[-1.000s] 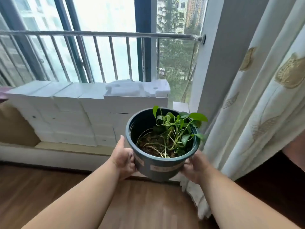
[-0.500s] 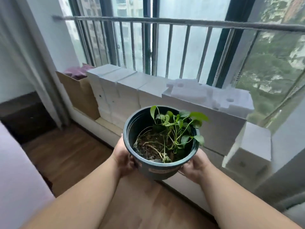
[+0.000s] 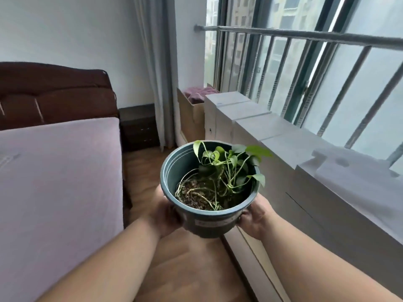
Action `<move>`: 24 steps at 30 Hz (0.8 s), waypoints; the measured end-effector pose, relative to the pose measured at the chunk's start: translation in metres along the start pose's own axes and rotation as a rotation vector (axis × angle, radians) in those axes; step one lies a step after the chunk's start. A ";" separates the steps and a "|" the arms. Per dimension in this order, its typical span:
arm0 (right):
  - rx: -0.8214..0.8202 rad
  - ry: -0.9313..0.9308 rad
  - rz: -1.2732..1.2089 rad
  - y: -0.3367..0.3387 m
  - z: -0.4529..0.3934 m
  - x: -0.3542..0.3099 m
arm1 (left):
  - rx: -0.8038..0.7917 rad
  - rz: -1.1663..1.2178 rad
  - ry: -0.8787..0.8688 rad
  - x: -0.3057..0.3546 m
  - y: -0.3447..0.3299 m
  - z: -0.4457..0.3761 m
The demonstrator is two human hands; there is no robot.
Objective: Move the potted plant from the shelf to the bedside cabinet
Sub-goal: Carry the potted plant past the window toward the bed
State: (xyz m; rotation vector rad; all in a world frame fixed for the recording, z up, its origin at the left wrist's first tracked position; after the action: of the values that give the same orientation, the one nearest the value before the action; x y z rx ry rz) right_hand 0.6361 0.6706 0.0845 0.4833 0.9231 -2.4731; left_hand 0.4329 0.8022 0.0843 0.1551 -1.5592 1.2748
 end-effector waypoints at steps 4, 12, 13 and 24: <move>-0.049 -0.009 0.120 -0.040 -0.046 -0.006 | 0.056 0.029 0.056 0.015 0.045 -0.028; -0.033 0.010 0.401 -0.147 -0.140 -0.038 | 0.208 0.156 0.044 0.066 0.119 -0.113; -0.034 0.016 0.416 -0.166 -0.157 -0.046 | 0.212 0.154 0.043 0.078 0.131 -0.132; -0.009 0.052 0.457 -0.329 -0.321 -0.139 | 0.249 0.071 -0.011 0.215 0.215 -0.313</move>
State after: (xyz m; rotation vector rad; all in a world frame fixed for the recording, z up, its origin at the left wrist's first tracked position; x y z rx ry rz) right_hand 0.6317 1.1503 0.0916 0.6746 0.7434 -2.0499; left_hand 0.3965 1.2364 0.0707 0.2675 -1.4213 1.5249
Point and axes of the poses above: each hand's wrist, its own z-axis away from the middle knuckle, its own y-axis out of the back of the hand, x = y × z, the point moved 4 cm from there along -z, towards the middle knuckle, and after that the axes turned 12 degrees about -y, right-handed, at the moved point
